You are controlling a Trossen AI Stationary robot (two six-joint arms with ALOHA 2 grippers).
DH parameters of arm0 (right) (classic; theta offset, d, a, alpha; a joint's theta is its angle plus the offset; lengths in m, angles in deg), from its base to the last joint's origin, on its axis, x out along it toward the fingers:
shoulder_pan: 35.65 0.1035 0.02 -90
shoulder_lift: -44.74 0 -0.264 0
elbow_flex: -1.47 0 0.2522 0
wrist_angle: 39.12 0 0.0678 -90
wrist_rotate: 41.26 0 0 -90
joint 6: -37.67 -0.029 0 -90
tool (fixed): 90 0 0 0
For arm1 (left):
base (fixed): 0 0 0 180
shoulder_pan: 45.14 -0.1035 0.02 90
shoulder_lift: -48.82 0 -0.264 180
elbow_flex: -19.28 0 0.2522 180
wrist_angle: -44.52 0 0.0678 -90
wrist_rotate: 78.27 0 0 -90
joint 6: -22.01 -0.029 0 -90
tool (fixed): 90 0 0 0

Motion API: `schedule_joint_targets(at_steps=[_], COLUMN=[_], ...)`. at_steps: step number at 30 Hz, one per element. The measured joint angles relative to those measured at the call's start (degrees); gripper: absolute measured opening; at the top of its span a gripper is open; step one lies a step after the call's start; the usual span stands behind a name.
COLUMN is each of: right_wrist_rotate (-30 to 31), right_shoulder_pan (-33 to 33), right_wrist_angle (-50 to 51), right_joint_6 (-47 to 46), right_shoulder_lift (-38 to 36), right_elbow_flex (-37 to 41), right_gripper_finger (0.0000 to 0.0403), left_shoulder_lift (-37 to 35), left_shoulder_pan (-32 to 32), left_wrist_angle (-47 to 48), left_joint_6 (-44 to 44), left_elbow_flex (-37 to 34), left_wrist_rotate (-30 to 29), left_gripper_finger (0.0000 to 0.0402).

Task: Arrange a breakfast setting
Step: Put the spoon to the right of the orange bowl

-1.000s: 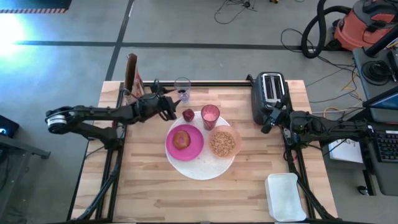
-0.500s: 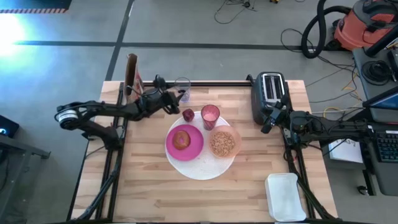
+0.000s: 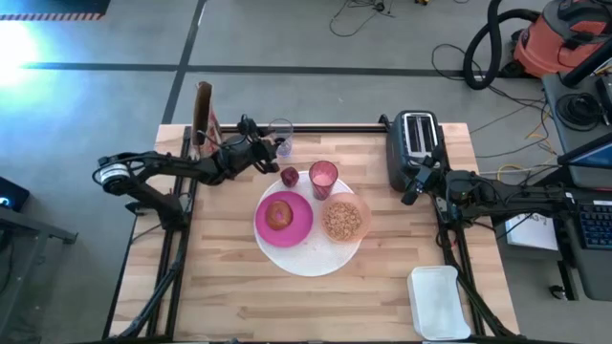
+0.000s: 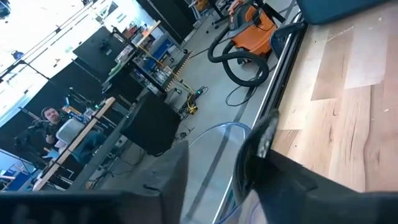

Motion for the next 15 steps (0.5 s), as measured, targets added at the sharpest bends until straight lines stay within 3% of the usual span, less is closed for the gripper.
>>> schedule_joint_targets(at_steps=[10, 15], right_wrist_rotate=[0.0, 0.0], right_shoulder_pan=[0.0, 0.0], right_wrist_angle=[0.0, 0.0], right_joint_6=[0.0, 0.03], right_shoulder_lift=[0.0, 0.0], right_elbow_flex=[0.0, 0.0], right_gripper_finger=[0.0196, 0.0196], left_shoulder_lift=[-0.63, -0.63], left_shoulder_pan=[0.0, 0.0], left_wrist_angle=[0.16, 0.17], left_joint_6=[-1.34, -1.44], left_elbow_flex=[0.0, -0.01], left_wrist_rotate=[0.07, 0.13], left_gripper_finger=[0.0012, 0.0008])
